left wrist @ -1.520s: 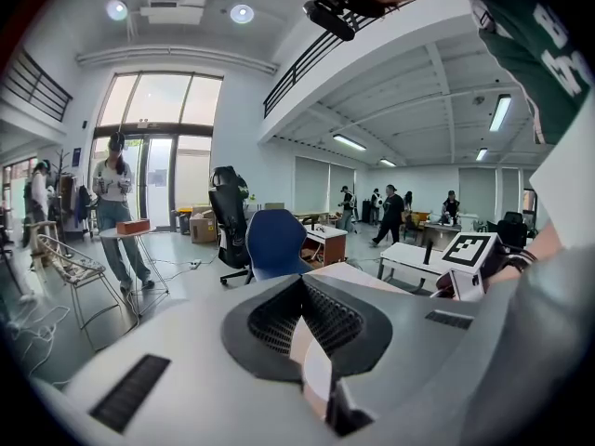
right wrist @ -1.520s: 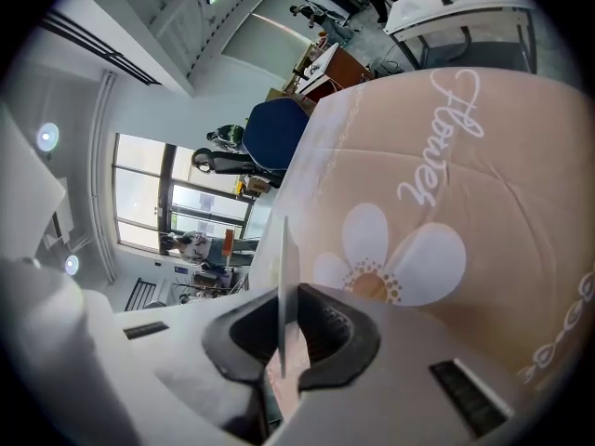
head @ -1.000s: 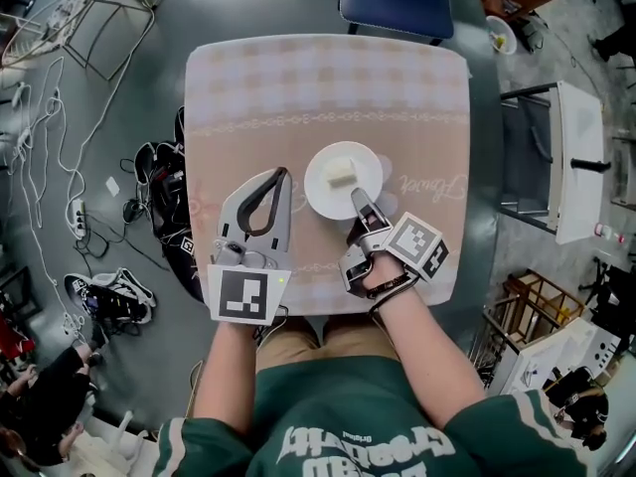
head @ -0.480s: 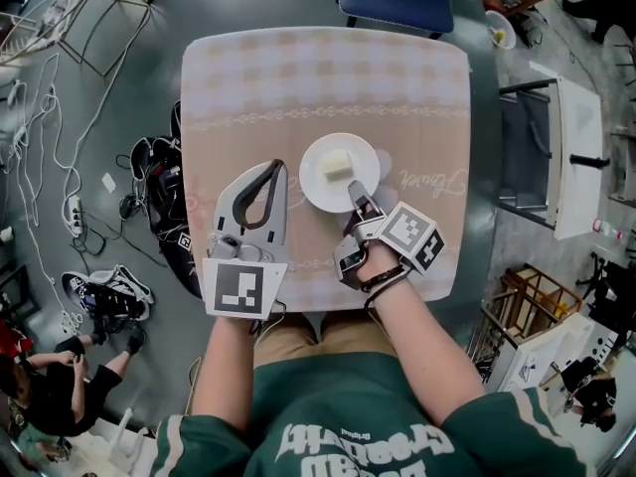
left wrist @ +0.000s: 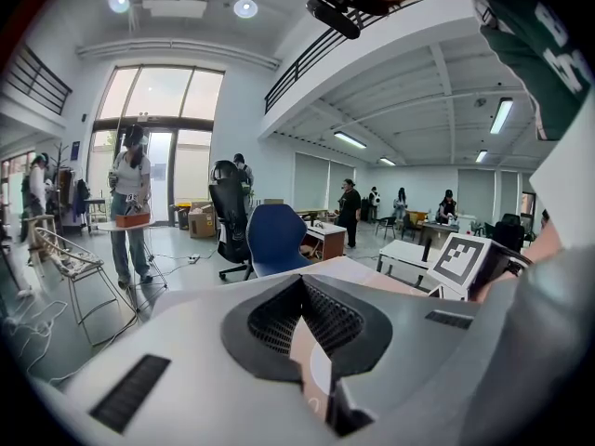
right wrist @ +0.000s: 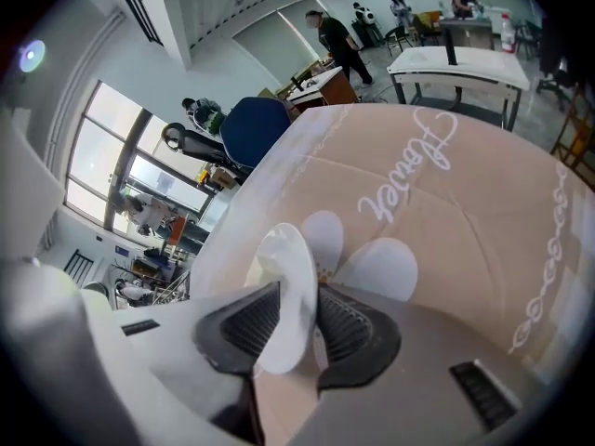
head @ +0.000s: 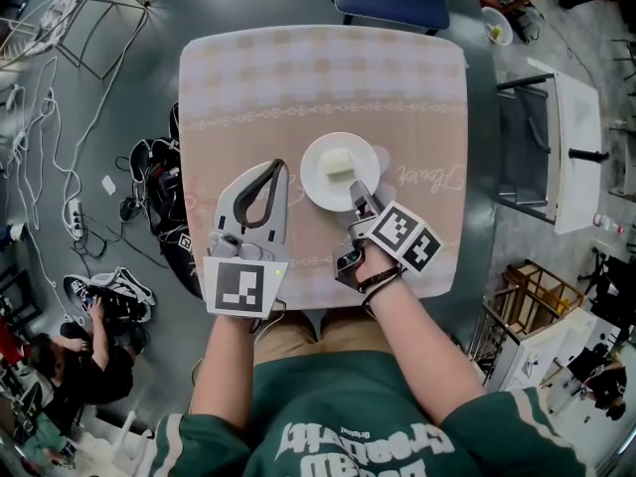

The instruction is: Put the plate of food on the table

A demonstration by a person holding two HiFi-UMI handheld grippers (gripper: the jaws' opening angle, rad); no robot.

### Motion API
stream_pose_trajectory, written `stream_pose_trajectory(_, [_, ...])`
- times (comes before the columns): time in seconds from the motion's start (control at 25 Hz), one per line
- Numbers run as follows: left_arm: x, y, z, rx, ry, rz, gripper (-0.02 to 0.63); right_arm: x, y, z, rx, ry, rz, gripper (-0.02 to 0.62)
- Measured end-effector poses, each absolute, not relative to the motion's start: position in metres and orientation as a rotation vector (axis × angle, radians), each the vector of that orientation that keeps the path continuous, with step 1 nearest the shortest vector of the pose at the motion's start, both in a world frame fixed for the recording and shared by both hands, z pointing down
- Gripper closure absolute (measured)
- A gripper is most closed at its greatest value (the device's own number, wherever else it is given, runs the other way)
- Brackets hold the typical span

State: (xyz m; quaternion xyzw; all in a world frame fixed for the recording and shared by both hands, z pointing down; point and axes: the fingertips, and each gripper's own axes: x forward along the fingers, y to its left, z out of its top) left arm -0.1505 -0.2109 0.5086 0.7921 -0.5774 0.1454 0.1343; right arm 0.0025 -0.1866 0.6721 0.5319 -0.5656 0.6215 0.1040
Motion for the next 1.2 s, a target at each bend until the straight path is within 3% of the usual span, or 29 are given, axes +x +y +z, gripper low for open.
stream_pose_trajectory(0.12, [-0.150,-0.210,0.508,2.302,-1.664,0.421,0.597,0.010,-0.184,0.674,1.602,-1.652,1.771,0.451])
stream_pose_trajectory(1.04, [-0.121,-0.203,0.496,2.342,-1.603,0.392,0.597,0.026,-0.185,0.648,1.552,-1.817,1.615,0.451])
stream_pose_trajectory(1.2, [-0.114,-0.198,0.486,2.339,-1.575,0.366,0.597,0.016,-0.184,0.629,1.435,-1.940,1.507,0.509])
